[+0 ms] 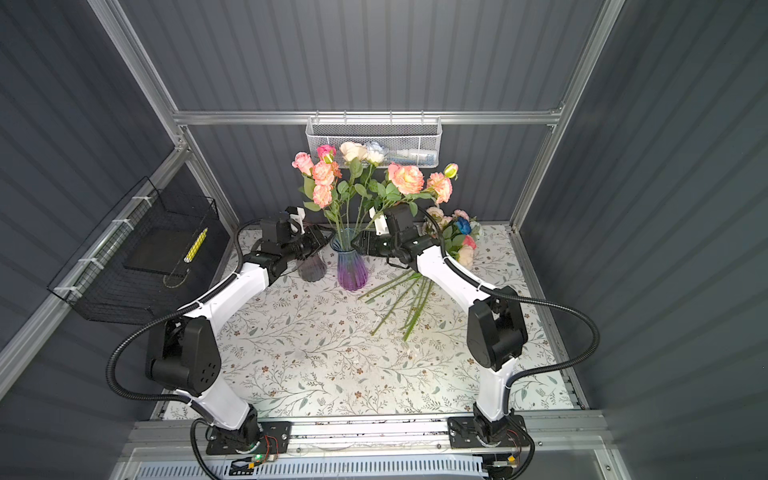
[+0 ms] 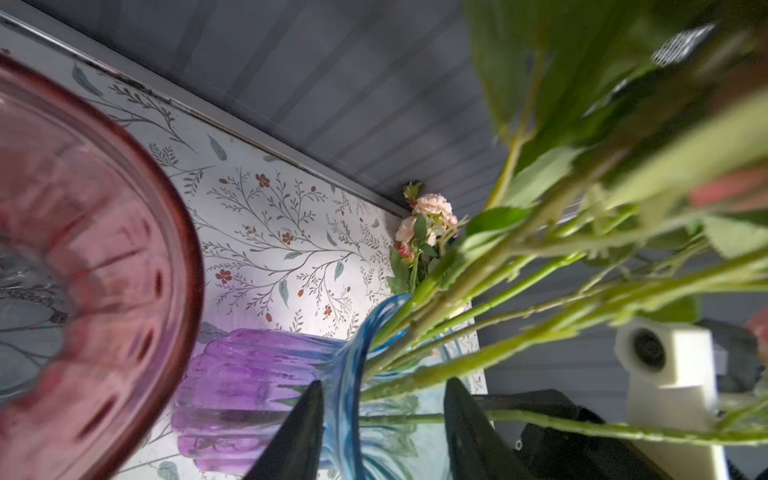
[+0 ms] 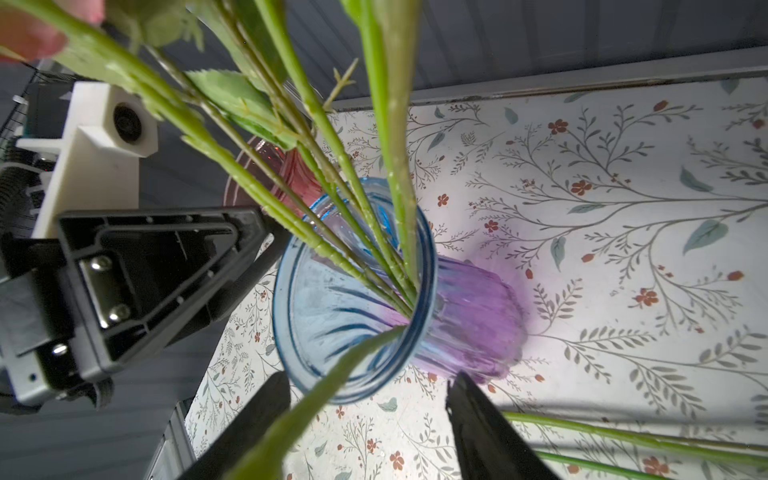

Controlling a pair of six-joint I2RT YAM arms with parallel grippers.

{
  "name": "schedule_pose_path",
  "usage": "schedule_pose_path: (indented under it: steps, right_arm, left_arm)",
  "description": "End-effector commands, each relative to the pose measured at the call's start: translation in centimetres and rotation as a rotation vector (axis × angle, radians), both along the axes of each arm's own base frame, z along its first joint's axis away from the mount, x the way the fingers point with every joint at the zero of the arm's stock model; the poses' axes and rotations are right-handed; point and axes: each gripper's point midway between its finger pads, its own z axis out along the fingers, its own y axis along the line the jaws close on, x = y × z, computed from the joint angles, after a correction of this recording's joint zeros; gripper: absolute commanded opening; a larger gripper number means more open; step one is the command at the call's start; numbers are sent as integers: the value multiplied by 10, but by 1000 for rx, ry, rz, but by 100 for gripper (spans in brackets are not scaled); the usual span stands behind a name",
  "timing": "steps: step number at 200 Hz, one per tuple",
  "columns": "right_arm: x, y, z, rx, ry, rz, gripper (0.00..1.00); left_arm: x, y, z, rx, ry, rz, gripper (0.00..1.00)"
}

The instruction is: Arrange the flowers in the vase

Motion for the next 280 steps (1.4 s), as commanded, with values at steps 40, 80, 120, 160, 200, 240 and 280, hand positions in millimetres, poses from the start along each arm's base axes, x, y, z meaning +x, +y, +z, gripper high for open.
schedule_pose_path:
  steps: [40,80,120,160,200,240,280]
  right_arm:
    - [-16,-21,14,32,-14,-24,69]
    - [-15,-47,-12,2,37,-106,70]
    - [-5,-68,-39,-36,85,-179,71]
    - [-17,-76,-47,-40,99,-186,71]
    - [-41,-88,-47,-22,101,-203,70]
    - [-64,-96,-40,8,99,-205,70]
    - [-88,-108,-27,29,81,-213,70]
  left_arm:
    - [-20,26,23,10,-27,87,58]
    - [-31,33,26,27,-27,95,64]
    - [-42,41,35,31,-41,108,68]
    - [-58,62,62,73,-93,169,68]
    - [-59,123,47,111,-9,322,62]
    - [-22,139,23,183,20,320,72]
    - [18,138,10,232,9,304,84]
